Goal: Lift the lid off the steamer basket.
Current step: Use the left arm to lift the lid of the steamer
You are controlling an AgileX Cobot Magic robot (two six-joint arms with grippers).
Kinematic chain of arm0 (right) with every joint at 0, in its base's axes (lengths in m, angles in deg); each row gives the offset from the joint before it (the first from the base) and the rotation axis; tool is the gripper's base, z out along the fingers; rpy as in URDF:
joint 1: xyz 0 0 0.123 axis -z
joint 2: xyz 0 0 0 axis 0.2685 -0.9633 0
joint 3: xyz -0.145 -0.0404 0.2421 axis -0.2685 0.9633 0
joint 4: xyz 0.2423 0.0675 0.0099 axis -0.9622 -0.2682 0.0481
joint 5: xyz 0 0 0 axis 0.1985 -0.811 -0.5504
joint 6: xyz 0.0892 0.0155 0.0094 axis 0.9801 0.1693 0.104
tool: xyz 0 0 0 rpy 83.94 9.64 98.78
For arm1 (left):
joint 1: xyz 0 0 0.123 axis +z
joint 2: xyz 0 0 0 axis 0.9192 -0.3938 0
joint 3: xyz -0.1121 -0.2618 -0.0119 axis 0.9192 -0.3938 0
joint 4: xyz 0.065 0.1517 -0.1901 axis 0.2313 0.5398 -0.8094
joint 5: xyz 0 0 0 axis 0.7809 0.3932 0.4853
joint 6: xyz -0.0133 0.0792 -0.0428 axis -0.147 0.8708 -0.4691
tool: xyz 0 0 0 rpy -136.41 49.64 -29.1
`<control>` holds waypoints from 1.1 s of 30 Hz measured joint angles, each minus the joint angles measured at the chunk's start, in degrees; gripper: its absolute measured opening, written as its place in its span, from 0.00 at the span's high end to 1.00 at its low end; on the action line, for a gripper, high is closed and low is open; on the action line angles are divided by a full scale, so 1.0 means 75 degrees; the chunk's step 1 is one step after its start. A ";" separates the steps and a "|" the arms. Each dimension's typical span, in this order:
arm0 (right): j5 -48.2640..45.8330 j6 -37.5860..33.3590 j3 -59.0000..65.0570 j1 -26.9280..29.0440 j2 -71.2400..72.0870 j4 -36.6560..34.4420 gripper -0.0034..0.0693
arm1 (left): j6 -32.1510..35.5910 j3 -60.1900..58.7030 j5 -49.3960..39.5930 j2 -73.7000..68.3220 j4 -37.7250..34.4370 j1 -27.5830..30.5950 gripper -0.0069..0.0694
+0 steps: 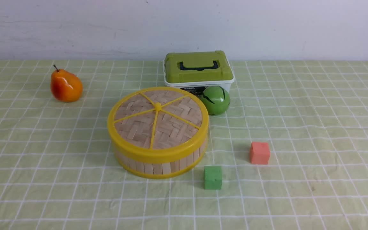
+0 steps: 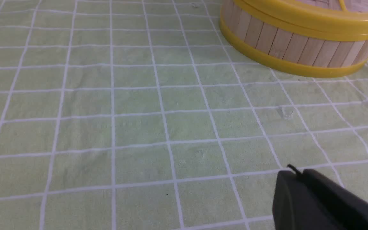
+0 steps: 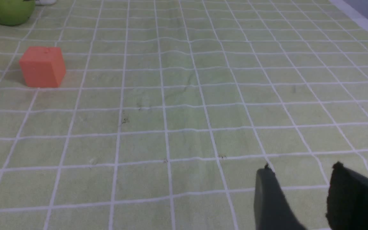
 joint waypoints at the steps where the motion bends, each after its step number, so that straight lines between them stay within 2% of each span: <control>1: 0.0000 0.0000 0.0000 0.0000 0.0000 0.0000 0.62 | 0.0000 0.0000 0.0000 0.0000 0.0000 0.0000 0.88; 33: 0.0000 0.0000 0.0000 0.0000 0.0000 0.0000 0.62 | 0.0000 0.0000 0.0000 0.0000 0.0009 0.0000 0.87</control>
